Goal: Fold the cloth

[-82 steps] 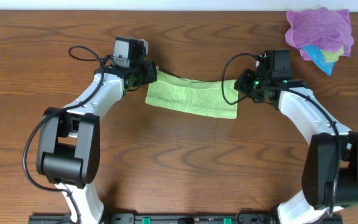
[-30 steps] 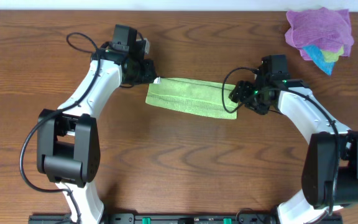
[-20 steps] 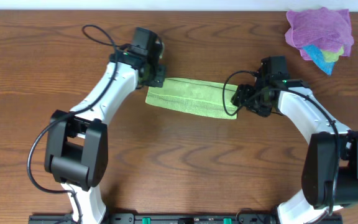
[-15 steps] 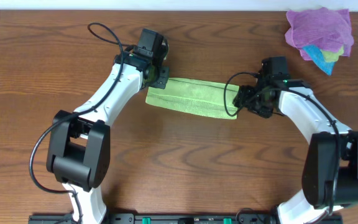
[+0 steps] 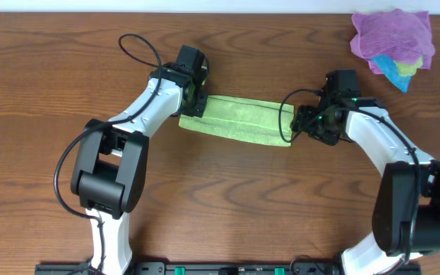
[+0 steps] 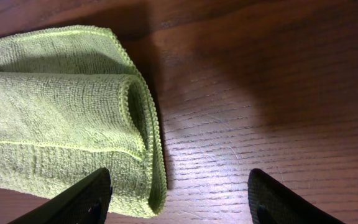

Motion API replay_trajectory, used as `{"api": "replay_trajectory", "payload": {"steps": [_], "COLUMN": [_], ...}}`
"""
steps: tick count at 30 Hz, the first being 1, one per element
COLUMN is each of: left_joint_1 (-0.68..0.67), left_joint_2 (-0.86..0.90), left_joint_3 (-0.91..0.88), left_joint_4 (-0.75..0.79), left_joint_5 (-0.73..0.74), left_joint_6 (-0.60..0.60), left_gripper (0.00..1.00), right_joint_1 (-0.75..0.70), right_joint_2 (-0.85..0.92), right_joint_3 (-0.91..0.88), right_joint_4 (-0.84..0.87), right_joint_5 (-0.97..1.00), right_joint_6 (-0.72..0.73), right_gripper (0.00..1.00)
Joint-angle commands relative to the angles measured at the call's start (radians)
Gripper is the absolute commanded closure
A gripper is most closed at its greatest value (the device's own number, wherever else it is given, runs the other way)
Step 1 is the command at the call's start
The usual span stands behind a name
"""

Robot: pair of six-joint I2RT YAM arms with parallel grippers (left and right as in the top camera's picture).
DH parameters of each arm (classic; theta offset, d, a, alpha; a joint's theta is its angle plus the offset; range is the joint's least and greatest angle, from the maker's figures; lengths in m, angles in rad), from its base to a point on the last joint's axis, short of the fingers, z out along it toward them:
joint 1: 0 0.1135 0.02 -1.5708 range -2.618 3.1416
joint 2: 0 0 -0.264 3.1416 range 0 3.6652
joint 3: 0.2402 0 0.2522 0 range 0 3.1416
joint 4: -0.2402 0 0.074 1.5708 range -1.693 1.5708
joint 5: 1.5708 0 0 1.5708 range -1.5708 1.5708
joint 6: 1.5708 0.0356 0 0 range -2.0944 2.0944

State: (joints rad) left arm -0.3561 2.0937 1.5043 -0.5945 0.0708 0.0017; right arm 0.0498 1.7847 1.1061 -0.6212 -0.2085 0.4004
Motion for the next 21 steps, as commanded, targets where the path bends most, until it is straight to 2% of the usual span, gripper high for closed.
{"api": "replay_trajectory", "payload": {"steps": [1,9,14,21], "left_joint_1": [-0.005,-0.005,-0.005,-0.005], "left_joint_2": [0.058,0.094,0.094,0.094], "left_joint_3": [0.015,0.015,0.015,0.015], "left_joint_4": [0.001,0.006,0.005,0.005], "left_joint_5": [0.008,0.008,0.009,0.009], "left_joint_6": [0.014,0.010,-0.002,-0.005], "left_gripper": [0.94,0.94,0.94,0.95], "right_joint_1": [-0.005,-0.005,-0.016,-0.070], "right_joint_2": [-0.020,-0.020,-0.020,-0.002], "right_joint_3": [0.020,0.020,0.020,0.017], "right_joint_4": [-0.002,-0.011,-0.015,0.003], "right_joint_5": [0.006,0.008,0.025,-0.153], "right_joint_6": [-0.016,-0.041,-0.042,-0.042], "right_gripper": [0.29,0.26,0.21,0.29]}}
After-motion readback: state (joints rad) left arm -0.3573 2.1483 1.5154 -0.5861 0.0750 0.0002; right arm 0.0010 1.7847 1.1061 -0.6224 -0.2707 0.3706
